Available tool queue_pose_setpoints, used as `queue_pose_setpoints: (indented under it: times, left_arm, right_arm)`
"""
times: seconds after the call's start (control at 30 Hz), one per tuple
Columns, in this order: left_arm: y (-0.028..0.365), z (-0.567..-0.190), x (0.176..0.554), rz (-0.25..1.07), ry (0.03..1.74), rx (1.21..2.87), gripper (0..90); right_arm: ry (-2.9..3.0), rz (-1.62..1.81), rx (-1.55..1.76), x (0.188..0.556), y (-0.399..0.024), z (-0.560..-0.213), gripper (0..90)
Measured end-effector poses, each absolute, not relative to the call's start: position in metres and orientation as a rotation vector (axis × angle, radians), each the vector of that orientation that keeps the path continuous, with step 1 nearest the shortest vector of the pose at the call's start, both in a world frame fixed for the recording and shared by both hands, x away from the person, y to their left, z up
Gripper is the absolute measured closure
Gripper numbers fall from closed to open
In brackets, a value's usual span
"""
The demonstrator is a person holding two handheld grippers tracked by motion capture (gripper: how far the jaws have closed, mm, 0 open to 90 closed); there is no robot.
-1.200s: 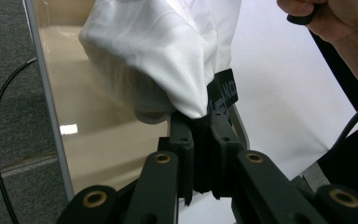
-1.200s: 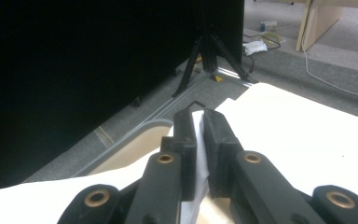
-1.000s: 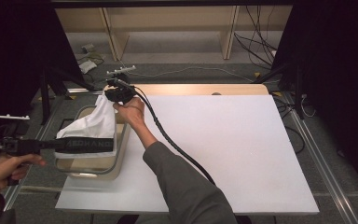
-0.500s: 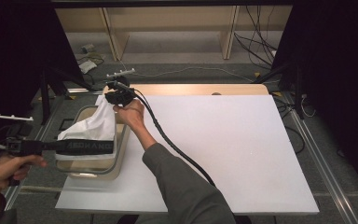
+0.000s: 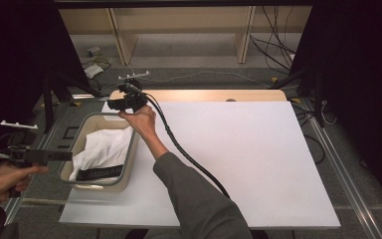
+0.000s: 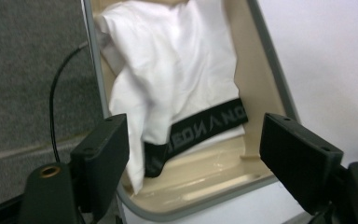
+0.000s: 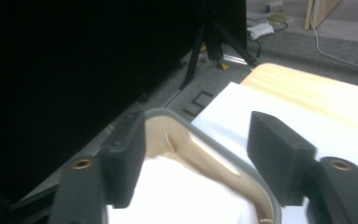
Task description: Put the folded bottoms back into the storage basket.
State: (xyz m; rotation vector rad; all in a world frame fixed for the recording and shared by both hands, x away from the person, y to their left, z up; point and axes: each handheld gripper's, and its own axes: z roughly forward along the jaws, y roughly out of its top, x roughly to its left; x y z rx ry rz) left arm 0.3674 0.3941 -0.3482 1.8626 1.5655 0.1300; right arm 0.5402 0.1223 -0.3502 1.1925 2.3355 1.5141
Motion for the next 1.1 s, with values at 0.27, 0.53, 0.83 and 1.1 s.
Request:
queue_pose_setpoints:
  times: [0.27, 0.53, 0.83, 1.1]
  left_arm:
    - [0.381, -0.342, 0.374, 0.254, 1.556, 1.839, 21.4]
    - [0.36, -0.346, 0.387, 0.35, 1.558, 1.849, 22.2]
    - [0.328, -0.371, 0.414, 0.408, 1.601, 1.877, 45.8]
    - [0.317, -0.401, 0.443, 0.428, 1.703, 1.927, 88.9]
  right_arm:
    - [2.325, 1.548, 1.139, 0.537, 0.111, -0.338, 31.1]
    - [2.315, 1.575, 1.098, 0.53, 0.091, -0.328, 25.4]
    - [2.315, 1.618, 1.042, 0.516, 0.051, -0.323, 25.2]
    - [2.311, 1.685, 0.973, 0.49, 0.012, -0.321, 25.1]
